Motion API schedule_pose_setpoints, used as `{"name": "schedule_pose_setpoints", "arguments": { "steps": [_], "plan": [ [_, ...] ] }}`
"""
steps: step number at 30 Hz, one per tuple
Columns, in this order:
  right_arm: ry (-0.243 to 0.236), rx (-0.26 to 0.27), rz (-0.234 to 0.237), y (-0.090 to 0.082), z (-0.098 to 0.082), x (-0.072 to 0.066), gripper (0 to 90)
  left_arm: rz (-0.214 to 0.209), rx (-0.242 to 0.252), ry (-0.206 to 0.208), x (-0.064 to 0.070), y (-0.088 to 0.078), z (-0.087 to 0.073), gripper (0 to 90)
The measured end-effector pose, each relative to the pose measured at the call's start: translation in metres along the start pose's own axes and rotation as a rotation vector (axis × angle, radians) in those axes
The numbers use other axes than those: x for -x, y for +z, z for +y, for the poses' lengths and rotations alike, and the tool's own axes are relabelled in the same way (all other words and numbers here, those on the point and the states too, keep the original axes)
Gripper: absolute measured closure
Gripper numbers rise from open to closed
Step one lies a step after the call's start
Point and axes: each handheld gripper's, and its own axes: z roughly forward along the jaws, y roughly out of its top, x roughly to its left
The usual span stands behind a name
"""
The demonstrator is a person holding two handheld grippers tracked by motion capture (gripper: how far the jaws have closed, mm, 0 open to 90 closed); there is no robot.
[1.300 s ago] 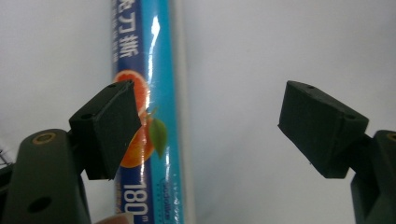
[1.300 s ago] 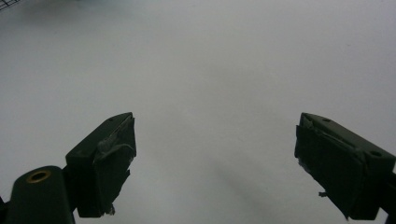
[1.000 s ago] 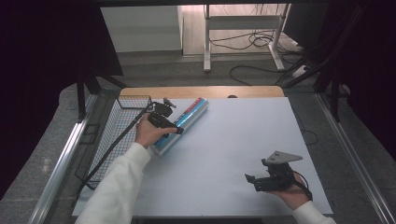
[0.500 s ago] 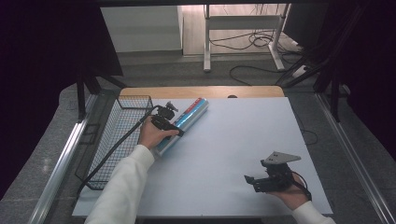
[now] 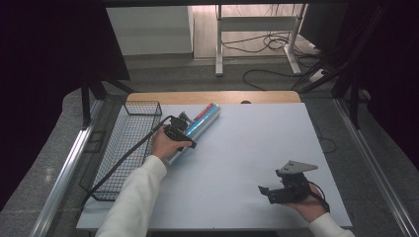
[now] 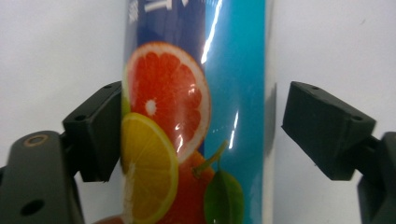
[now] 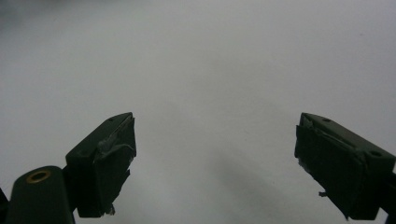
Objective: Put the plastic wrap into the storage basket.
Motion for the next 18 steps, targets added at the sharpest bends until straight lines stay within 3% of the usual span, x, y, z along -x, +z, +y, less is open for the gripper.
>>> {"name": "schedule_pose_setpoints", "arguments": {
  "steps": [5, 18],
  "plan": [
    [-0.003, -0.008, -0.002, 0.0016, -0.001, 0.0015, 13.2, 0.027, -0.031, -0.016, -0.0016, 0.0011, -0.0003, 27.9],
    [0.005, -0.003, -0.006, -0.0002, -0.0024, 0.0033, 13.2, 0.032, -0.051, 0.016, -0.0003, -0.0003, 0.0019, 31.4]
  ]
}}
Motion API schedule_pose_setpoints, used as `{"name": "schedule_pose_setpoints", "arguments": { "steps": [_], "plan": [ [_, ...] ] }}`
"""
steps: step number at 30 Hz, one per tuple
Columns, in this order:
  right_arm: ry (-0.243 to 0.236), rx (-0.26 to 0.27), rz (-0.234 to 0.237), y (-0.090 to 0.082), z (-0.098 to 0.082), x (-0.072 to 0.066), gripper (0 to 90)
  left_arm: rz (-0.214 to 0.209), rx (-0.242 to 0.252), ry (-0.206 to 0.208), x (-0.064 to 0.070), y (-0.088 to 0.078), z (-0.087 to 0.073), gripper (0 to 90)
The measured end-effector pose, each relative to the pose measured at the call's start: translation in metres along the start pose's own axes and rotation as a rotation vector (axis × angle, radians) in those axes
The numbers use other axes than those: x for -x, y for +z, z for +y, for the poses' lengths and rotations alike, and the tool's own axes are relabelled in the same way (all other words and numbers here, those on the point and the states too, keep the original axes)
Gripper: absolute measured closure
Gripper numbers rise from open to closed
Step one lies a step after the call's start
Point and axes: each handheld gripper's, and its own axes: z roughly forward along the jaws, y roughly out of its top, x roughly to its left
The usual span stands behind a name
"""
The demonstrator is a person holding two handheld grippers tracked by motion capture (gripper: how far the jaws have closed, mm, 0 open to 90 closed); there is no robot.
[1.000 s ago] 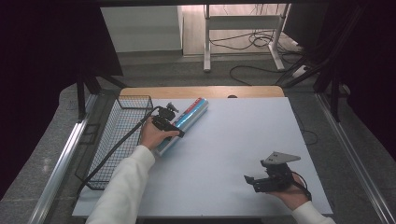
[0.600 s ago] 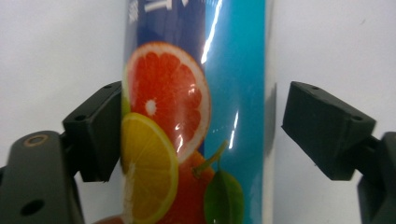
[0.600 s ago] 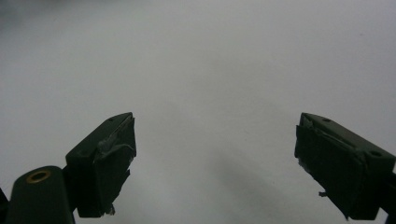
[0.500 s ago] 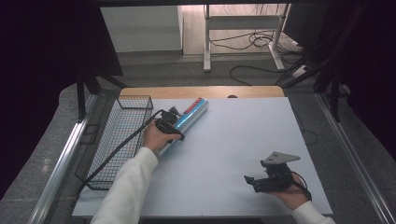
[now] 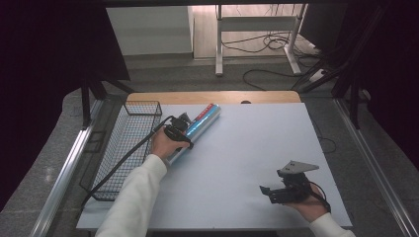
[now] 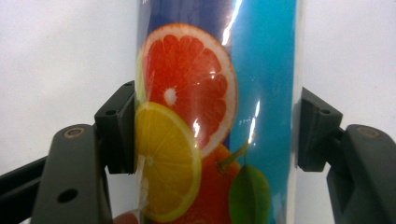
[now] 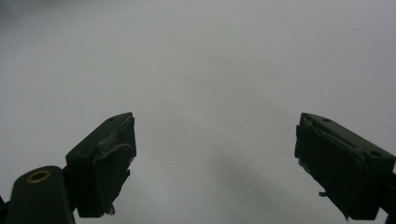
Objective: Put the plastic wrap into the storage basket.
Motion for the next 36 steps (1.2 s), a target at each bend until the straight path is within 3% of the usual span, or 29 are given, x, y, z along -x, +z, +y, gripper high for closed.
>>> {"name": "schedule_pose_setpoints", "arguments": {
  "steps": [12, 20, 23, 31, 36],
  "plan": [
    [0.006, 0.001, -0.004, 0.0, 0.0, 0.0, 13.4, -0.036, 0.019, -0.024, 0.0, -0.007, 0.001, 31.8],
    [0.007, 0.006, -0.008, -0.001, 0.0, 0.001, 13.5, -0.041, 0.008, -0.007, 0.001, -0.014, -0.001, 31.8],
    [0.006, 0.005, -0.01, -0.002, 0.0, 0.001, 13.5, -0.08, 0.039, -0.028, 0.001, -0.018, -0.001, 31.9],
    [0.008, 0.005, -0.011, -0.002, 0.0, 0.001, 13.5, -0.109, 0.088, -0.007, 0.006, -0.037, -0.004, 31.9],
    [0.009, 0.008, -0.013, -0.003, 0.0, 0.001, 13.5, -0.149, 0.132, -0.014, 0.007, -0.053, -0.012, 31.9]
  ]
}}
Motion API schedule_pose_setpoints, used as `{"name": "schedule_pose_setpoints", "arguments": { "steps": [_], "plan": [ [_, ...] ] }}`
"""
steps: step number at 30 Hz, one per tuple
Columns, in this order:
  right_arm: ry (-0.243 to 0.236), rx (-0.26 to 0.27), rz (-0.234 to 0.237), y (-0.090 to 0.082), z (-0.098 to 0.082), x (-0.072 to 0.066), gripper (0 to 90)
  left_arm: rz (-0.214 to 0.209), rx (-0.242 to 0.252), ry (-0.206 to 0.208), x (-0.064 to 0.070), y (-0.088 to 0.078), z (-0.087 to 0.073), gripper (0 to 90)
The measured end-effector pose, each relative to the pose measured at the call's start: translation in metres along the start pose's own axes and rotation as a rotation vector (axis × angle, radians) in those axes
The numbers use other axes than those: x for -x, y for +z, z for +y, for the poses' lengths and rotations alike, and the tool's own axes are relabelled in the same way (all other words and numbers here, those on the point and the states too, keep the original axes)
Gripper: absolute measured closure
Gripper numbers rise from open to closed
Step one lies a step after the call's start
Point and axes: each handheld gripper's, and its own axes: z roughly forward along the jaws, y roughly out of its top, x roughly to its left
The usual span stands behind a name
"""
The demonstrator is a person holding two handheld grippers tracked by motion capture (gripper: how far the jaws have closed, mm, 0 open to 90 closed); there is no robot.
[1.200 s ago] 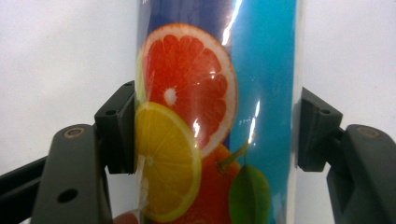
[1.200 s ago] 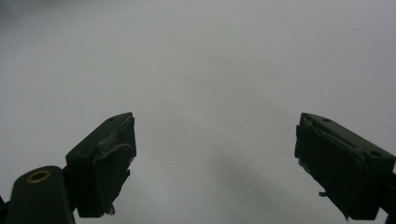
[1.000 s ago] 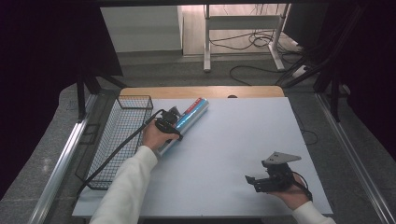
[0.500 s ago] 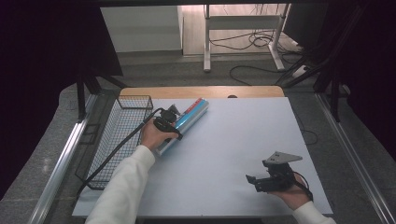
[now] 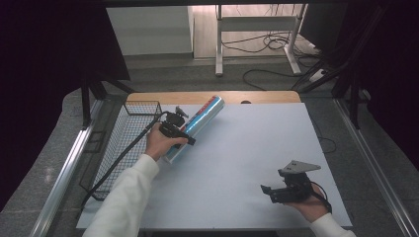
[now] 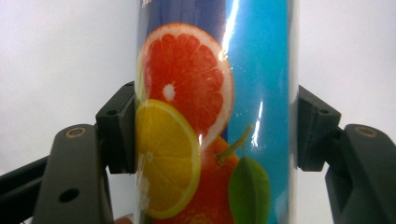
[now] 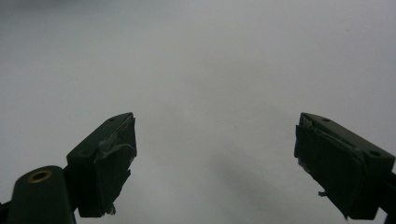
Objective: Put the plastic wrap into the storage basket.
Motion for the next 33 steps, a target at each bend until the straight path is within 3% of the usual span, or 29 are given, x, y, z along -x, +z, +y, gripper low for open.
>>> {"name": "schedule_pose_setpoints", "arguments": {
  "steps": [12, 18, 24, 32, 33],
  "plan": [
    [-0.002, 0.001, 0.002, 0.0, 0.001, -0.002, 13.6, -0.054, 0.102, 0.0, 0.002, -0.047, -0.021, 31.9],
    [0.001, 0.001, 0.001, 0.0, 0.001, -0.003, 13.7, -0.13, 0.181, -0.037, -0.003, -0.071, -0.034, 31.9],
    [0.003, -0.007, 0.001, 0.001, 0.002, -0.004, 13.9, -0.236, 0.276, -0.061, -0.01, -0.09, -0.05, 31.9],
    [0.005, -0.008, 0.001, 0.001, 0.002, -0.004, 13.9, -0.289, 0.341, -0.085, -0.016, -0.1, -0.062, 31.9],
    [0.007, -0.007, 0.001, 0.001, 0.001, -0.004, 14.0, -0.311, 0.355, -0.09, -0.017, -0.103, -0.065, 31.9]
  ]
}}
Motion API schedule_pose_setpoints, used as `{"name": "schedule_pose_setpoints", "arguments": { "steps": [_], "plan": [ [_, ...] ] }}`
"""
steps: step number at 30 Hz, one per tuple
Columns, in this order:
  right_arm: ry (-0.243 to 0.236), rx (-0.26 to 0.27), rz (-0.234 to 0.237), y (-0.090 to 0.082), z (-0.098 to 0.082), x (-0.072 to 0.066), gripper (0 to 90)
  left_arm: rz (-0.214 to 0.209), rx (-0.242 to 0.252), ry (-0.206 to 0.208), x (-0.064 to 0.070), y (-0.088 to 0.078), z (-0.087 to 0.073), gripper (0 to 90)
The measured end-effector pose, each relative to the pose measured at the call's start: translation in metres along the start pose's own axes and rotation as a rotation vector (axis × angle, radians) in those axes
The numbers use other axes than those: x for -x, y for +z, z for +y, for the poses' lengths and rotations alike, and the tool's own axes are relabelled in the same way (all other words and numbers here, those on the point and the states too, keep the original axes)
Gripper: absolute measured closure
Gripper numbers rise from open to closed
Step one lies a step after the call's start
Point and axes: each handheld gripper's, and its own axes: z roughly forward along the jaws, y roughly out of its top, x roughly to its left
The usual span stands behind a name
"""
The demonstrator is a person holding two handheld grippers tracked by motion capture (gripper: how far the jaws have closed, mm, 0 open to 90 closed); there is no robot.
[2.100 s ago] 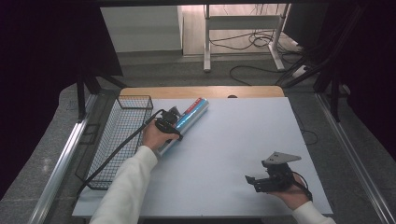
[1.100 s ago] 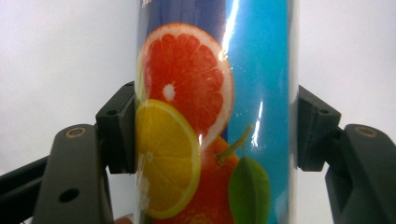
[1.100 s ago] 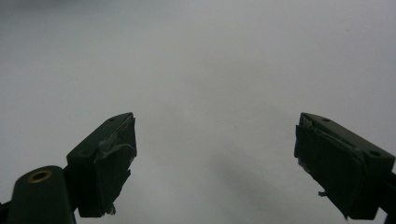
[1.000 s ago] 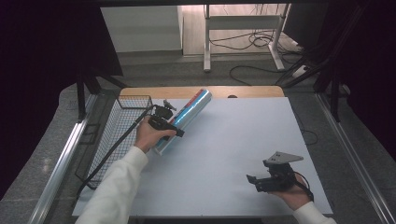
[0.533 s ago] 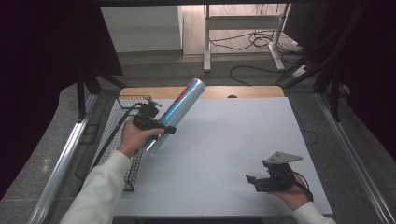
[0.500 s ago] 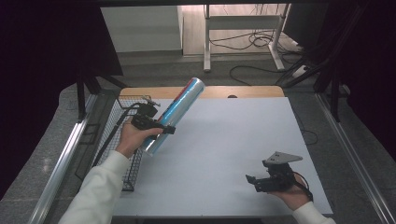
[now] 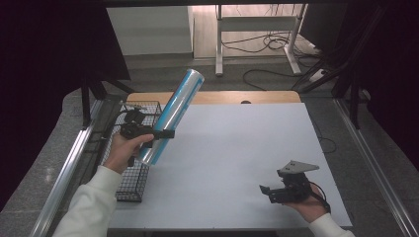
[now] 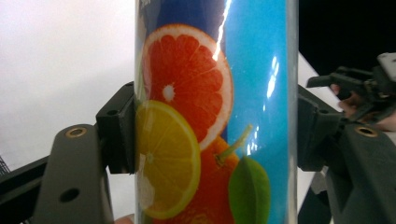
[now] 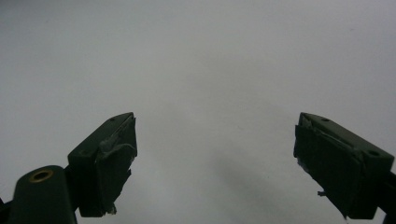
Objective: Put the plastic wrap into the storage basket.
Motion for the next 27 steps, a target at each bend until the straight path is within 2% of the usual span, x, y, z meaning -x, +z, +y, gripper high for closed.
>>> {"name": "schedule_pose_setpoints", "arguments": {
  "steps": [6, 13, 19, 21, 23, 27],
  "plan": [
    [0.001, 0.0, -0.001, 0.0, 0.0, 0.0, 14.0, -0.031, 0.023, -0.009, 0.002, -0.009, -0.007, 32.0],
    [0.004, 0.0, -0.002, 0.0, 0.0, -0.001, 13.9, -0.029, 0.038, -0.009, 0.006, -0.022, -0.015, 32.0],
    [0.013, -0.001, -0.007, -0.001, 0.0, 0.0, 14.0, -0.027, 0.057, -0.028, 0.009, -0.041, -0.025, 32.0],
    [0.015, 0.0, -0.01, -0.001, 0.0, 0.001, 14.0, -0.013, 0.064, -0.027, 0.01, -0.048, -0.028, 32.0],
    [0.018, 0.0, -0.012, -0.001, 0.0, 0.001, 14.1, 0.018, 0.067, -0.027, 0.011, -0.056, -0.032, 31.9],
    [0.019, -0.002, -0.01, -0.001, 0.0, 0.0, 14.1, 0.073, 0.08, -0.057, 0.006, -0.071, -0.04, 31.9]
  ]
}}
